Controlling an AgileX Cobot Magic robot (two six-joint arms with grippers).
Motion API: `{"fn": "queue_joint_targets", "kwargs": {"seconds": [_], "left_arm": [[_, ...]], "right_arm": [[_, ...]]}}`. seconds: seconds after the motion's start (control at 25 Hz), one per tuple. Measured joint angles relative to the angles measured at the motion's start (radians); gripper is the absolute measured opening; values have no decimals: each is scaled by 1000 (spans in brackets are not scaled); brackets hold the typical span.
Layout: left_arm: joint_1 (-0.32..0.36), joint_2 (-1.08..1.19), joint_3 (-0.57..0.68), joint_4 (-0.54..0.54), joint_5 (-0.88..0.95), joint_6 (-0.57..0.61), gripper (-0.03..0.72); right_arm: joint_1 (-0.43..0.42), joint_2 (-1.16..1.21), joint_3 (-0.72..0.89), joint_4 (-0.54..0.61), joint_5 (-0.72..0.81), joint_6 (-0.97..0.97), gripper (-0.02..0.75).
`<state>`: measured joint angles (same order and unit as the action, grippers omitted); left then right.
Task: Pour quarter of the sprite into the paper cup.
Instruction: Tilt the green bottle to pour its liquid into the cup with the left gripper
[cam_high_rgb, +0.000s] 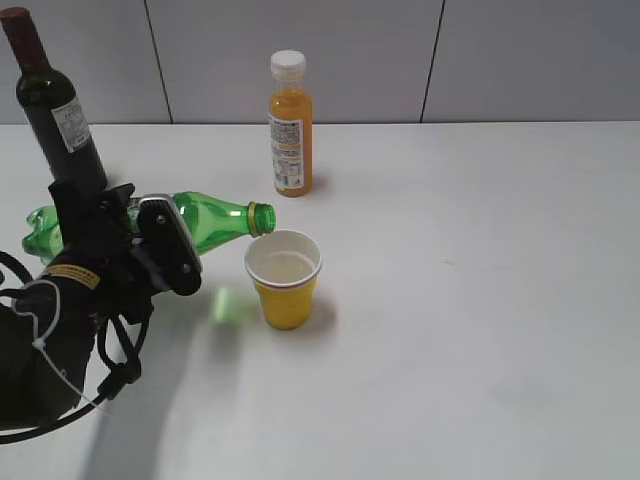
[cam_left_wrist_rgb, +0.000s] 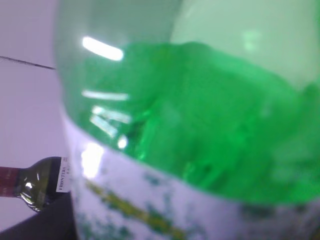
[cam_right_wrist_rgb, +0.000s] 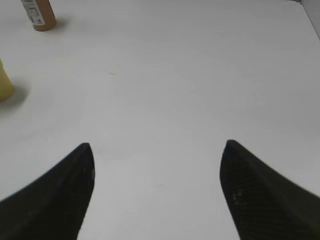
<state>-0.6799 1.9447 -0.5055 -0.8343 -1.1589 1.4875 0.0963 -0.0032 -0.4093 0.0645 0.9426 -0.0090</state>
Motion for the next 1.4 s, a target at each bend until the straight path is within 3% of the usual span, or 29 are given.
{"fn": "queue_joint_targets", "kwargs": {"seconds": [1.4], "left_arm": [[0, 0, 0, -26, -1, 152, 463]], "right_arm": [[0, 0, 0, 0, 0, -1, 590]]}}
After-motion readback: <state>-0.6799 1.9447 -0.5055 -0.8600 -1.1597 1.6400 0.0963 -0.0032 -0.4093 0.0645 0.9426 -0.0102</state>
